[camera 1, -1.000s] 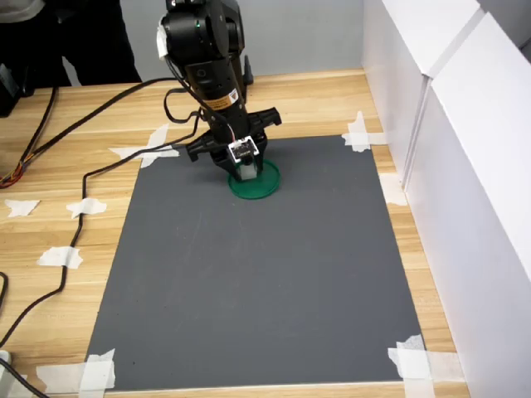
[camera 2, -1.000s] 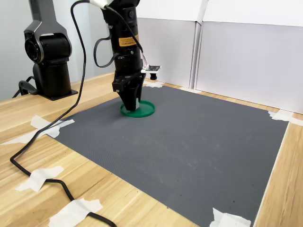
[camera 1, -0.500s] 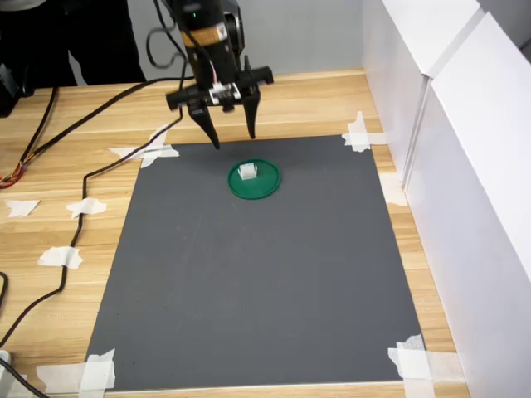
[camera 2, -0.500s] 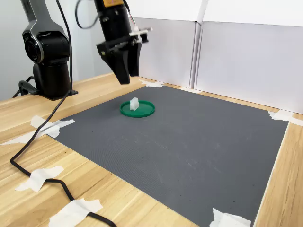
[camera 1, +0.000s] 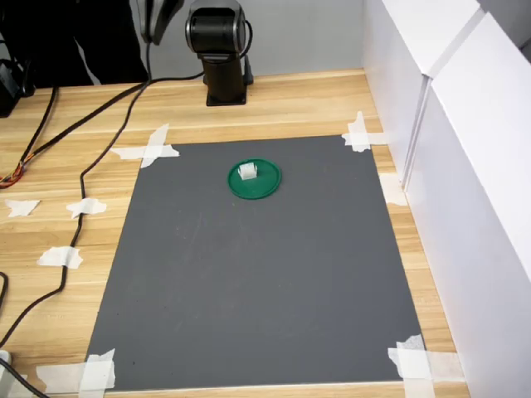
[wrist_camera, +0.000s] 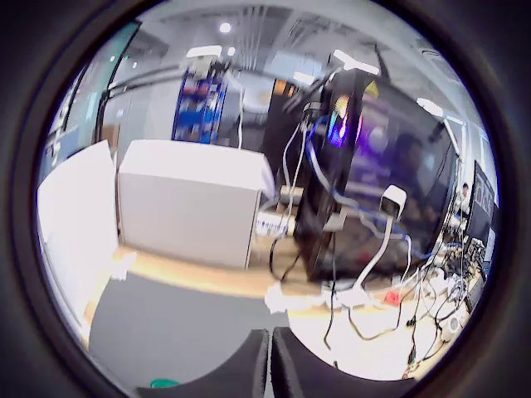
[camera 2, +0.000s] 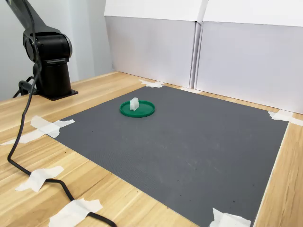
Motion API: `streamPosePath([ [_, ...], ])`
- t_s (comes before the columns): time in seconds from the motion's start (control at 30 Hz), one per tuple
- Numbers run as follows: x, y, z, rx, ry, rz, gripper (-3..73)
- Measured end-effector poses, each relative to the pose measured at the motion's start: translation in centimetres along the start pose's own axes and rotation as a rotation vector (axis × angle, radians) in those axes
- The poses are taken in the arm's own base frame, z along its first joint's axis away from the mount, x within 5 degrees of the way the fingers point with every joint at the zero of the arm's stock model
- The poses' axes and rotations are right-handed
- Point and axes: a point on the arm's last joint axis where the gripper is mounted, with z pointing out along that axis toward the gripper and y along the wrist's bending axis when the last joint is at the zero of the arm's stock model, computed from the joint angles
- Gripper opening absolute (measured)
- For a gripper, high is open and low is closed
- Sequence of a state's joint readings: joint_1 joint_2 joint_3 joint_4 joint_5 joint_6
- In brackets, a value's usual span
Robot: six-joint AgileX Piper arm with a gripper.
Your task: Grasp a white terminal and put it on the green lid.
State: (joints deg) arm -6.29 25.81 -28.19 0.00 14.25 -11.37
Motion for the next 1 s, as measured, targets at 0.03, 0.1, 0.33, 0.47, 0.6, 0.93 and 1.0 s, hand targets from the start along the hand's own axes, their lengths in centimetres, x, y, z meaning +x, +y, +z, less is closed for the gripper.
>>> streamPosePath([
  [0.03, 0.6, 0.1, -0.4, 0.01, -0.051, 0.012, -1.2],
  [0.1, 2.3, 0.5, -0.8, 0.029, -0.156, 0.033, -1.4],
  [0.33, 8.3, 1.7, -2.9, 0.055, -0.325, 0.062, -1.6],
  [0.47, 9.7, 2.0, -3.4, 0.05, -0.321, 0.085, -1.6],
  [0.6, 10.9, 2.2, -3.1, 0.029, -0.201, 0.112, -1.6],
  [0.93, 11.5, 2.3, -3.0, 0.016, -0.133, 0.16, -1.6],
  [1.0, 11.5, 2.3, -3.0, 0.015, -0.129, 0.16, -1.6],
])
